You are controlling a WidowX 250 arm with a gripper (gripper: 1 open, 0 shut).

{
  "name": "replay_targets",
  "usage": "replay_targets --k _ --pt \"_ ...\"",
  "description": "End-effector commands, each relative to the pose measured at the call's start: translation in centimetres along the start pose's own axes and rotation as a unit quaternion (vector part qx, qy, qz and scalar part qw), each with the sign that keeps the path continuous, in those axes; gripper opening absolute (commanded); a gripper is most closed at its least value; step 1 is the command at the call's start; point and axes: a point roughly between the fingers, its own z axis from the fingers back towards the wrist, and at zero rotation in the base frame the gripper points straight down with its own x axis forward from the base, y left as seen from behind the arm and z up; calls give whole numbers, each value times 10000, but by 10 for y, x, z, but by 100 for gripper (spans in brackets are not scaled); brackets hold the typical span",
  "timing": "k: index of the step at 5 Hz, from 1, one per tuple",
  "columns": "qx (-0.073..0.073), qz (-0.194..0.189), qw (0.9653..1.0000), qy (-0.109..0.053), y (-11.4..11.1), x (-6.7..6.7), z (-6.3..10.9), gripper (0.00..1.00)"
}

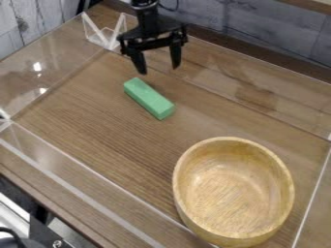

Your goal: Move green object from inside the wooden bowl to the table next to it

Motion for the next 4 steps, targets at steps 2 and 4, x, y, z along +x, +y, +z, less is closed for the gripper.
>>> replay_targets --k 2,4 --pt "85 122 9995 -279 2 10 -10 0" --pt "-9 169 9995 -249 0 3 -7 0"
